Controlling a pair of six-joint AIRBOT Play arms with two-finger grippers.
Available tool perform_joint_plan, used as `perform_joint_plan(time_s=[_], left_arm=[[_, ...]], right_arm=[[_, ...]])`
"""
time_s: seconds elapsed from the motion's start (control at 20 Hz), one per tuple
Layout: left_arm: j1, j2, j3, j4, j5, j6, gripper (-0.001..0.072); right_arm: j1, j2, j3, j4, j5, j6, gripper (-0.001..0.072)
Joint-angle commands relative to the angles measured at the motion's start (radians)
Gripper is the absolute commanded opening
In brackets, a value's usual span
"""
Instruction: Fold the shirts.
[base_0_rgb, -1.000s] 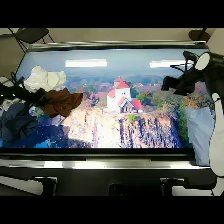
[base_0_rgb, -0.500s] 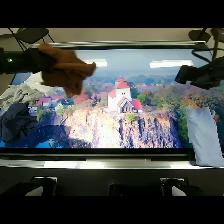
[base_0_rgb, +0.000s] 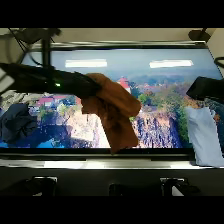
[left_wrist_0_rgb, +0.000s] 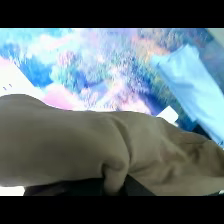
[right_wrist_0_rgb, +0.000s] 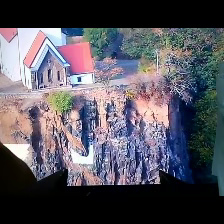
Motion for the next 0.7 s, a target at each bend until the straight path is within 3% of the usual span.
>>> perform_joint_plan(time_s=[0.0,0.1,0.25,0.35,0.45,0.65], left_arm=[[-0.056,-0.132,-0.015,0.022,-0.034,0.0,0.003],[-0.097,-0.235,-0.054,-0.003,-0.037,0.0,0.003],[-0.179,-0.431,-0.098,-0.184,-0.036,0.037,0.0051],[-0.211,-0.522,-0.087,-0.276,-0.037,0.063,0.0678],[-0.179,-0.519,-0.057,-0.285,-0.037,0.061,0.0662],[0.039,-0.387,0.037,-0.171,-0.053,0.051,0.0662]], right_arm=[[0.0,0.006,-0.001,0.002,0.007,0.008,0.0669],[0.0,-0.012,-0.004,0.002,-0.002,0.007,0.0669],[0.0,-0.069,-0.005,0.002,-0.016,0.007,0.0669],[0.0,-0.119,-0.005,0.002,-0.032,0.007,0.067],[0.0,-0.171,-0.005,0.004,-0.031,0.007,0.067],[0.0,-0.24,-0.049,0.037,-0.045,0.008,0.0669]])
